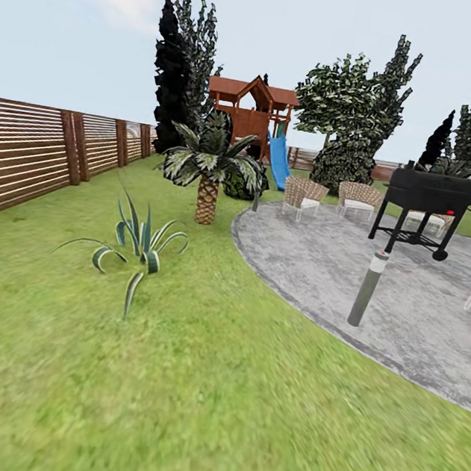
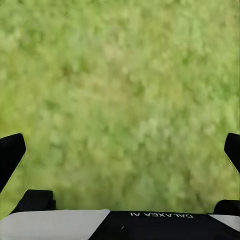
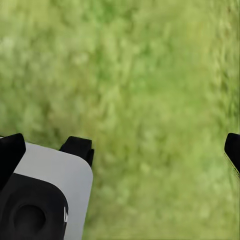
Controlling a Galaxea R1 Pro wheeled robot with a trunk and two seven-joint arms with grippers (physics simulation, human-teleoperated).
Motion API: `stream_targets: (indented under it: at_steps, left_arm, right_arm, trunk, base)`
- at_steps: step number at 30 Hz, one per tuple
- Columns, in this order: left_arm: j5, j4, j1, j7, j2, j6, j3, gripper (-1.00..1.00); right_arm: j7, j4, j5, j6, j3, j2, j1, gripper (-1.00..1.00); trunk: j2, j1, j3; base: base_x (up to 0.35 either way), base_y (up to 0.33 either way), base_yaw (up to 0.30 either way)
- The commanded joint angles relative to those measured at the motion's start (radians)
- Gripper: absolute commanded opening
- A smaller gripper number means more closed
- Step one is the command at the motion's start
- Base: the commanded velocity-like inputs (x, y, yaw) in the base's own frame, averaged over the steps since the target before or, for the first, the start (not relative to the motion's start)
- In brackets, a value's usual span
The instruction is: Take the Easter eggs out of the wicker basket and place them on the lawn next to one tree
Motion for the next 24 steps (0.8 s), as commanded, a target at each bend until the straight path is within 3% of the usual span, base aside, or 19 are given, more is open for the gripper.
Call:
stream_targets:
  at_steps: [1,24]
  left_arm:
    - [0.010,-0.002,0.000,0.000,0.000,0.000,-0.002,1.00]
    - [0.011,-0.002,0.000,0.000,0.000,0.000,-0.002,1.00]
  right_arm:
    - [0.002,-0.002,0.008,0.005,0.002,-0.001,0.000,1.00]
    - [0.002,0.021,0.007,0.004,0.008,0.000,0.000,1.00]
  trunk:
    - [0.000,0.001,-0.001]
    - [0.000,0.001,-0.001]
  base:
    - [0.336,0.067,0.000]
    - [0.336,0.083,0.000]
